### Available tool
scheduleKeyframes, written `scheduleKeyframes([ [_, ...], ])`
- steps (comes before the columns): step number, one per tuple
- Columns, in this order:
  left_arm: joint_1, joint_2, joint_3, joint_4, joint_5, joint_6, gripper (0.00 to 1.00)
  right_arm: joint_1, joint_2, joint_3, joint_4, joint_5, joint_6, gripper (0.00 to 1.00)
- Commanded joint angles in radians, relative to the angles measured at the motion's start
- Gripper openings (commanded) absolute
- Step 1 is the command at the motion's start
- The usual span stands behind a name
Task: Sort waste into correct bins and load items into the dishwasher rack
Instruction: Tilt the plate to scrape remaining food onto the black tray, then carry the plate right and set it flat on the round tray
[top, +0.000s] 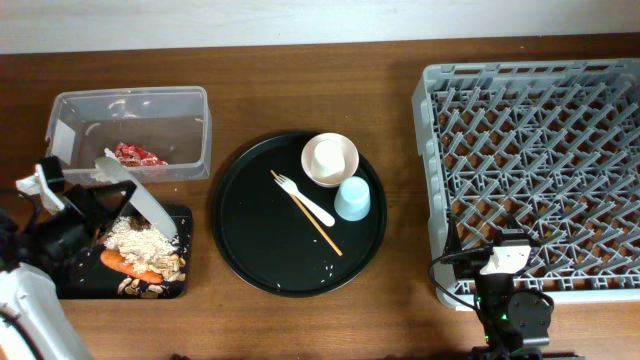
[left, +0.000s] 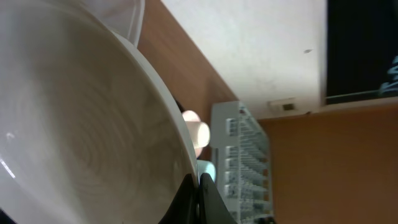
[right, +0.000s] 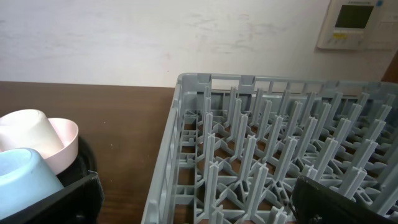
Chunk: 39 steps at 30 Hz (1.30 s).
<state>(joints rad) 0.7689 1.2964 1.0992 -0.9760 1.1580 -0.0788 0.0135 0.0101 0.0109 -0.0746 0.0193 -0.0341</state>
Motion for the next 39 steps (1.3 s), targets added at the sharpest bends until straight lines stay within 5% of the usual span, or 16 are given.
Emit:
scheduleKeyframes([
  [1,0.038,-0.002,-0.005,-0.029,0.101,0.069,0.01,-0.007,-0.006,-0.005,-0.005,0.012,-0.003,0.99],
  [13,0.097,-0.008,-0.005,-0.12,0.131,0.13,0.01,-0.007,-0.006,-0.005,-0.005,0.012,-0.003,0.99],
  [20,0.036,-0.161,0.082,-0.151,0.032,0.116,0.01,-0.007,-0.007,-0.005,-0.005,0.012,-0.003,0.99],
  [28,-0.515,-0.276,0.276,-0.204,-0.434,0.006,0.01,-0.007,-0.006,-0.005,-0.005,0.012,-0.003,0.99],
  [39,-1.17,-0.039,0.276,-0.187,-0.879,-0.157,0.01,-0.007,-0.005,-0.005,-0.005,0.012,-0.003,0.99],
])
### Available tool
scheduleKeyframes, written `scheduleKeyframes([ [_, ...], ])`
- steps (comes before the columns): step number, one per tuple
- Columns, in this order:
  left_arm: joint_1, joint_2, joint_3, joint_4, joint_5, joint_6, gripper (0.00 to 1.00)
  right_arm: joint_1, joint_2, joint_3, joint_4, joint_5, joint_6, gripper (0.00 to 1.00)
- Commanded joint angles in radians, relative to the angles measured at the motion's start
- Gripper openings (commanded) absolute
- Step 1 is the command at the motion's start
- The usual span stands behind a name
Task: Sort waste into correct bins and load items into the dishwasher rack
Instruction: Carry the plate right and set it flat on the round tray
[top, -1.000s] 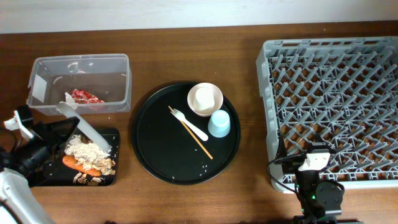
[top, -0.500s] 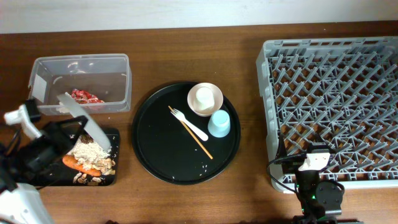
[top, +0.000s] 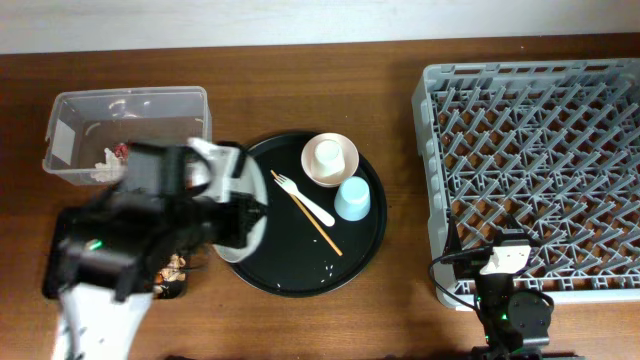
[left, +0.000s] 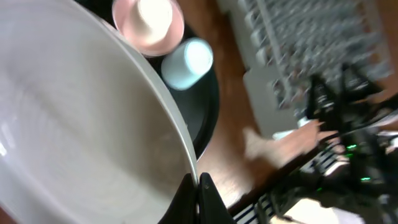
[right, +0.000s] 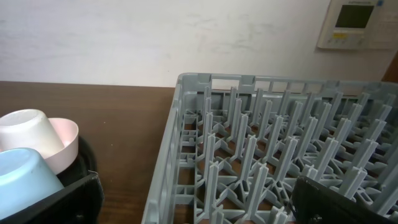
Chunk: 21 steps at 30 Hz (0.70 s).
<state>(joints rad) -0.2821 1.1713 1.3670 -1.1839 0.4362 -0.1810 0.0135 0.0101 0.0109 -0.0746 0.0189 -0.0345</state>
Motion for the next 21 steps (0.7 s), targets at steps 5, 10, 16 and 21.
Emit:
scheduleKeyframes([
  [5,-0.204,0.253,0.008,0.026,-0.351,-0.166,0.01,-0.007,-0.005,-0.005,-0.005,0.012,-0.003,0.99],
  [10,-0.216,0.43,0.008,0.064,-0.35,-0.167,0.0,-0.007,-0.005,-0.005,-0.005,0.012,-0.003,0.99],
  [16,-0.216,0.541,0.008,0.153,-0.348,-0.167,0.01,-0.007,-0.005,-0.005,-0.005,0.012,-0.003,0.99],
  [21,-0.251,0.59,0.008,0.189,-0.348,-0.166,0.01,-0.007,-0.005,-0.005,-0.005,0.012,-0.003,0.99],
])
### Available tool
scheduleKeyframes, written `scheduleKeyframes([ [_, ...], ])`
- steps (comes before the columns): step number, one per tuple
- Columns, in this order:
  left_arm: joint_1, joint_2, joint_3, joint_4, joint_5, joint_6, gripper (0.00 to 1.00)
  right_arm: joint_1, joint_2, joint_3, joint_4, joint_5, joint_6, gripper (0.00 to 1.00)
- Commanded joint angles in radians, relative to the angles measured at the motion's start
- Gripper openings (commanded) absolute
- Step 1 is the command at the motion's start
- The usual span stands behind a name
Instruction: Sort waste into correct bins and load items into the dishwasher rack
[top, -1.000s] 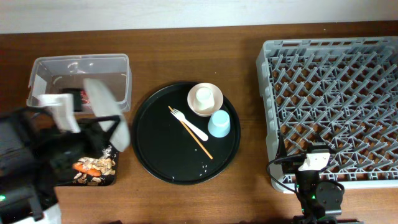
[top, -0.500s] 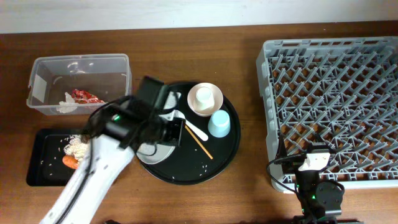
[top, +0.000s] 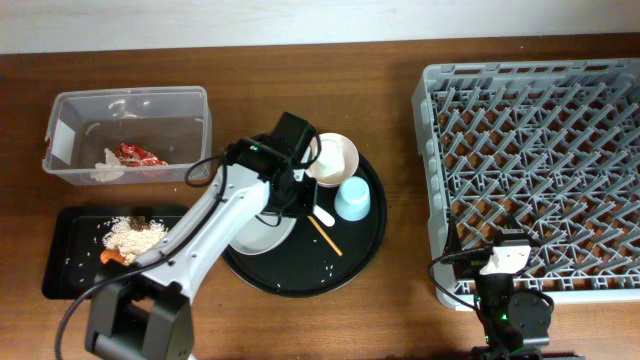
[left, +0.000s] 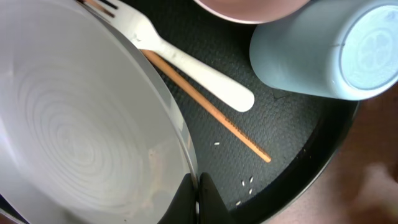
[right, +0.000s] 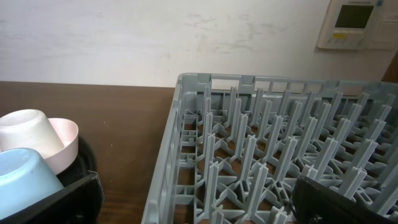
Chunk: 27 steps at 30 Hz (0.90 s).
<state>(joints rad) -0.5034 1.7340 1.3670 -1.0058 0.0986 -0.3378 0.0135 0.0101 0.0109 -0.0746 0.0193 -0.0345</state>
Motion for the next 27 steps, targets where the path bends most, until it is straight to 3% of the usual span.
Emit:
scheduleKeyframes([
  [1,-0.04,0.032,0.008,0.014,-0.015,-0.01,0.01,-0.007,-0.005,-0.005,-0.005,0.012,-0.003,0.99],
  [4,-0.05,0.035,0.008,0.014,-0.021,-0.01,0.02,-0.007,-0.005,-0.005,-0.005,0.012,-0.003,0.99],
  [5,-0.05,0.035,0.008,0.014,-0.021,-0.01,0.09,-0.007,-0.005,-0.005,-0.005,0.012,-0.003,0.99],
  [6,-0.05,0.035,0.008,0.014,-0.021,-0.01,0.24,-0.007,-0.005,-0.005,-0.005,0.012,-0.003,0.99],
  [17,-0.05,0.015,0.051,-0.051,-0.021,-0.01,0.25,-0.007,-0.005,-0.005,-0.005,0.012,-0.003,0.99],
  [18,-0.048,0.007,0.073,-0.072,-0.022,-0.009,0.28,-0.007,-0.005,-0.005,-0.005,0.012,-0.003,0.99],
  [23,0.054,-0.078,0.267,-0.278,-0.182,-0.014,0.64,-0.007,-0.005,-0.005,-0.005,0.012,-0.003,0.99],
  [25,0.157,-0.127,0.316,-0.34,-0.293,-0.074,0.77,-0.007,-0.005,-0.005,-0.005,0.012,-0.003,0.99],
  [26,0.225,-0.156,0.321,-0.352,-0.341,-0.092,0.99,-0.007,-0.005,-0.005,-0.005,0.012,-0.003,0.99],
  [27,0.275,-0.175,0.321,-0.358,-0.361,-0.092,0.99,-0.007,-0.005,-0.005,-0.005,0.012,-0.003,0.99],
])
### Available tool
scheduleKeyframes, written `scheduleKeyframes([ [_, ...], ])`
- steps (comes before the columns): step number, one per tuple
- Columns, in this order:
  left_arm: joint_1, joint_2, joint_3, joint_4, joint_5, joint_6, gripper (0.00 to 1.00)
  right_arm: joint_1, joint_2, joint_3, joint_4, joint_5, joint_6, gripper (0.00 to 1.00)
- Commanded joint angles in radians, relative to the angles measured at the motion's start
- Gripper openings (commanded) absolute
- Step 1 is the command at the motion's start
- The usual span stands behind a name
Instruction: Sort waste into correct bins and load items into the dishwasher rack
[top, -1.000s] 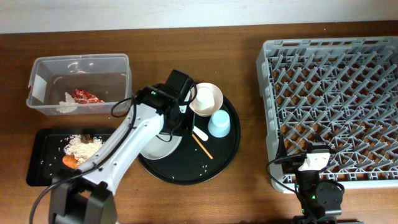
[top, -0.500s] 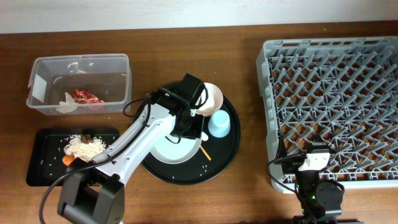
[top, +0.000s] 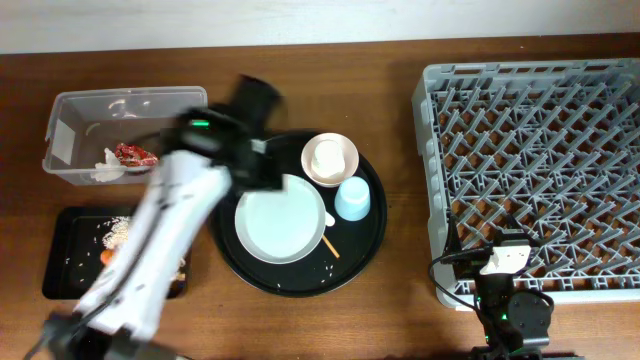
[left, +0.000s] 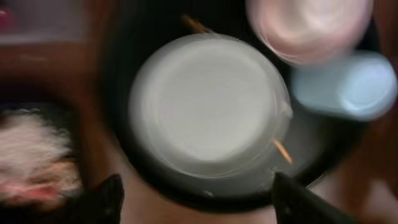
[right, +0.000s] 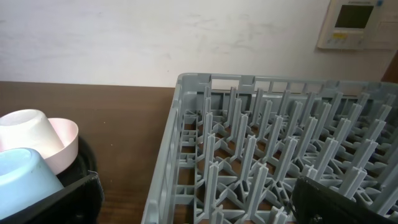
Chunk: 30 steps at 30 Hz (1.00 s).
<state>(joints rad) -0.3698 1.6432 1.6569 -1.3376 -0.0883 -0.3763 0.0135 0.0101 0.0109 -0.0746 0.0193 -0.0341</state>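
Note:
A white plate (top: 282, 220) lies flat on the round black tray (top: 365, 250), empty of food. It covers most of the fork, and a chopstick tip (top: 331, 244) pokes out at its right. My left gripper (left: 202, 199) hangs open above the plate (left: 208, 106), blurred by motion, holding nothing. Right of the plate are a pink bowl (top: 330, 158) holding a white cup and a blue cup (top: 351, 198) upside down. The grey dishwasher rack (top: 540, 170) stands at the right. My right gripper (right: 199, 205) is open at the rack's near left corner.
A clear bin (top: 125, 135) with a red wrapper (top: 135, 153) sits at the back left. In front of it, a black rectangular tray (top: 70, 270) holds rice and food scraps. The left arm (top: 190, 190) reaches across both toward the round tray.
My left gripper has let go of the plate, which was tilted on its rim and now lies flat on the round tray. The gripper is open and higher. The right arm has not moved.
My left gripper first held the plate tilted over the black food tray at the left. Then it held the plate at the round tray's left edge, then low over the fork and chopstick. Now the plate rests there, released.

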Motion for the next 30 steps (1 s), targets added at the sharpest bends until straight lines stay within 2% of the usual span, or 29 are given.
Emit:
scheduleKeyframes([
  [1,0.211,-0.104,0.031,-0.037,-0.182,-0.054,0.99,-0.007,-0.005,-0.005,-0.005,0.012,-0.003,0.99],
  [5,0.438,-0.127,0.031,-0.086,-0.127,-0.054,0.99,-0.007,-0.005,-0.005,-0.005,0.012,-0.003,0.99],
  [10,0.538,-0.126,0.031,-0.088,-0.089,-0.054,0.99,-0.007,-0.005,-0.005,0.005,0.0,0.005,0.99],
  [13,0.557,-0.126,0.031,-0.076,-0.127,-0.053,0.99,-0.007,-0.005,-0.005,0.061,-0.177,0.114,0.98],
  [16,0.593,-0.124,0.031,-0.045,-0.124,-0.054,0.99,-0.007,-0.005,-0.005,0.093,-0.545,0.36,0.99],
  [17,0.625,-0.121,0.031,-0.028,-0.083,-0.054,0.99,-0.007,-0.005,-0.005,0.086,-0.735,0.463,0.99],
  [18,0.661,-0.121,0.031,-0.021,-0.035,-0.053,0.99,-0.007,-0.005,-0.005,0.089,-0.818,0.502,0.99],
  [21,0.726,-0.121,0.031,-0.04,-0.041,-0.053,0.99,-0.007,-0.005,-0.005,0.092,-0.907,0.549,0.99],
  [26,0.766,-0.121,0.031,-0.04,-0.073,-0.053,0.99,-0.007,-0.005,-0.003,0.328,-0.966,0.731,0.99],
  [30,0.766,-0.121,0.031,-0.04,-0.073,-0.053,0.99,-0.007,0.0,0.063,0.352,-0.966,0.749,0.99],
])
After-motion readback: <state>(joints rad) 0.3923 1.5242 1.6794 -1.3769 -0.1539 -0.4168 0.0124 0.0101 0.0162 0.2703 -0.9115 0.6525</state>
